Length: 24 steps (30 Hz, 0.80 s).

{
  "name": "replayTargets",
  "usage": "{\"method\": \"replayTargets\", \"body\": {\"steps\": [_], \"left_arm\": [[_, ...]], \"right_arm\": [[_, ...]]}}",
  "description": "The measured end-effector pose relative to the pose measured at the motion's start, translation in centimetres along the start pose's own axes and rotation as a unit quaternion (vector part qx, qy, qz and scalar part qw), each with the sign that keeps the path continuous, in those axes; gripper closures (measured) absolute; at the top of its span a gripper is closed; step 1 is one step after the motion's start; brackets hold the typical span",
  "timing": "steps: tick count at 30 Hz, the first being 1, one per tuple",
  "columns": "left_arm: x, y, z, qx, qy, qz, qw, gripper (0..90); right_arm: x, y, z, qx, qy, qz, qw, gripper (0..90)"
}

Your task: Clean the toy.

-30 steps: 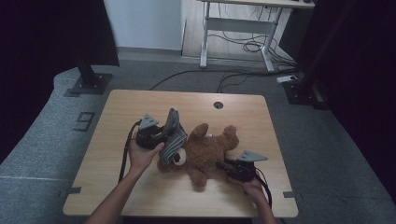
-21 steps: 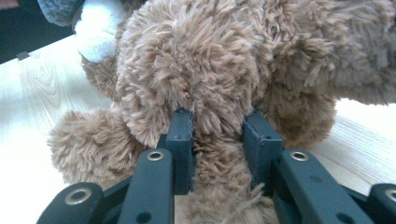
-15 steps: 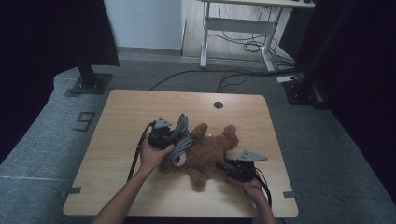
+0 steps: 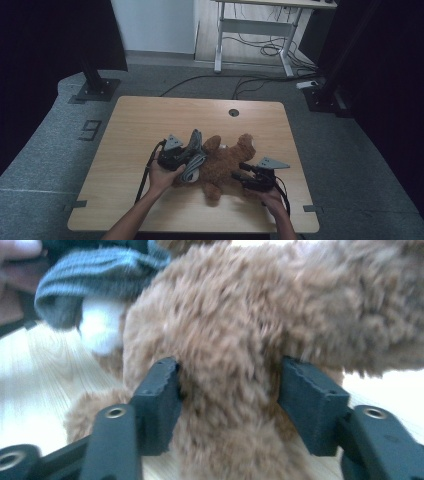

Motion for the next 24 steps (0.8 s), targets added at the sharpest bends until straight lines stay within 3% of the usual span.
{"method": "replayTargets", "body": {"steps": [9,13,16,18,21,24], "left_arm": [[-1.3,0.4,-0.7,-0.011,0.017,-0.007,0.9998,77.6],[-1.3,0.5,-0.6,-0.011,0.018,-0.008,0.9998,77.6],[-1.4,0.5,-0.7,-0.011,0.019,-0.008,0.9997,77.6],[-1.4,0.6,-0.7,-0.013,0.018,-0.009,0.9997,77.6],[-0.9,0.9,-0.9,-0.018,0.01,-0.01,0.9997,77.3],[0.4,1.8,-0.9,-0.03,0.0,-0.01,0.9995,77.1]], "right_arm": [[1.2,0.1,1.5,-0.003,-0.01,0.014,0.9998,23.3],[1.2,0.0,2.5,0.001,-0.026,0.027,0.9993,22.4],[1.0,-0.1,2.9,0.0,-0.036,0.028,0.9989,29.7],[0.9,-0.2,2.9,-0.001,-0.042,0.027,0.9988,39.1],[0.6,-0.5,3.0,-0.006,-0.041,0.012,0.9991,51.5],[0.5,-0.7,2.9,-0.016,-0.032,-0.013,0.9993,57.1]]}}
Point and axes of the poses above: each handheld gripper's, and its own axes: z roughly forward along the jaws, x roughly out of its top, y roughly to its right, the point moved 7 cm from there along z, roughly forward along the jaws, and after that the axes turned 11 degrees about -z, right-handed, at the moved point
